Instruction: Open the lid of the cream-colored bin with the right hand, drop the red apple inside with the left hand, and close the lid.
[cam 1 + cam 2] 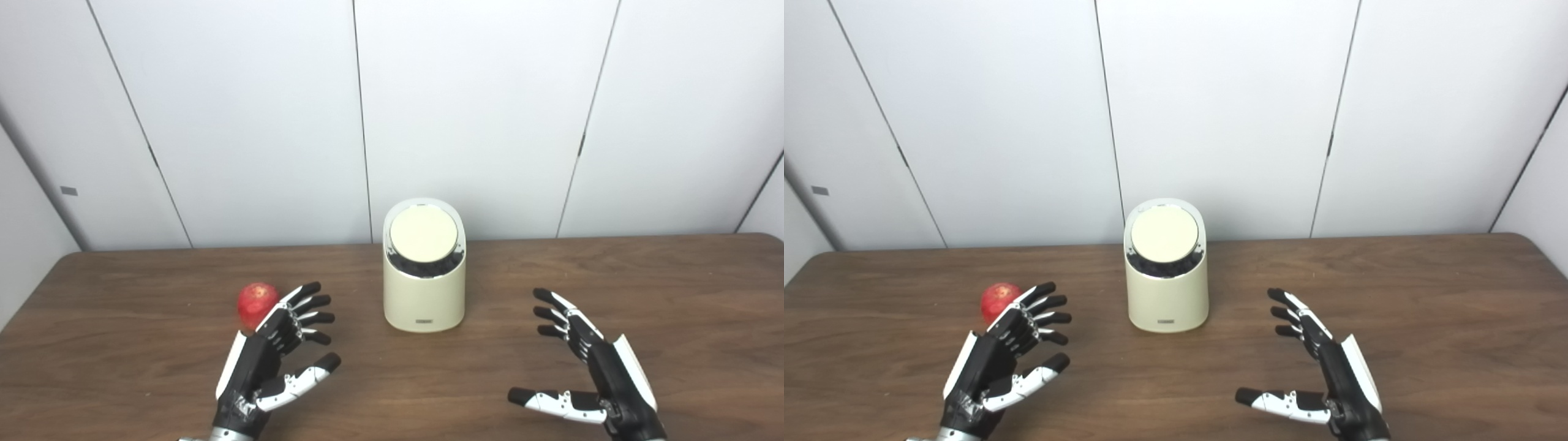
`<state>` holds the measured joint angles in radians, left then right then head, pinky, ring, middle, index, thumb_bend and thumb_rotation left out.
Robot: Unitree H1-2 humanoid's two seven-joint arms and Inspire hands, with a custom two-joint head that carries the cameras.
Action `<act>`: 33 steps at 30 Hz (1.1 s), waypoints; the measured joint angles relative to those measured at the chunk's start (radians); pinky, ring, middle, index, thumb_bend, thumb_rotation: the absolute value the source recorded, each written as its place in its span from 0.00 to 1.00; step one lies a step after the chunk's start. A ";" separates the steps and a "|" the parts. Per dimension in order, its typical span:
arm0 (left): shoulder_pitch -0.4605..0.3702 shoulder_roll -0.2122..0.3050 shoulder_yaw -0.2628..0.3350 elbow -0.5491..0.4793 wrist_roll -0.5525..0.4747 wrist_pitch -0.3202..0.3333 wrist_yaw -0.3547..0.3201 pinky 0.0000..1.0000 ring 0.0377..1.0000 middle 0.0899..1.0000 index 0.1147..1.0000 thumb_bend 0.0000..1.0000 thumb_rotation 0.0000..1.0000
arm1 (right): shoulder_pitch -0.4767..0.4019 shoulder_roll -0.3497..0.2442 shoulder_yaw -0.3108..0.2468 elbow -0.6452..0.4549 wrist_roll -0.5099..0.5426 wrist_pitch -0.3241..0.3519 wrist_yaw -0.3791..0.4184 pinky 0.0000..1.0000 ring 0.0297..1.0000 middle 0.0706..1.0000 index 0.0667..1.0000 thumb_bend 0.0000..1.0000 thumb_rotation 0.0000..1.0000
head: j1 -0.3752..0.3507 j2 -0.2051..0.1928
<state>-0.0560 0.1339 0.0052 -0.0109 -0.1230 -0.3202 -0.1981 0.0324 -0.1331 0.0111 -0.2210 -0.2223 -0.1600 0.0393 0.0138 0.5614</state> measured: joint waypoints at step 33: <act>-0.030 -0.008 -0.014 0.041 0.043 -0.009 0.006 0.60 0.73 0.80 0.87 0.67 0.15 | -0.261 -0.063 -0.005 -0.027 -0.045 0.303 0.073 0.72 0.87 0.93 0.93 0.85 0.39 | -0.018 -0.040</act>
<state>-0.0858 0.1263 -0.0090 0.0305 -0.0797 -0.3290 -0.1920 -0.2286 -0.1957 0.0065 -0.2479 -0.2678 0.1428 0.1123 -0.0046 0.5216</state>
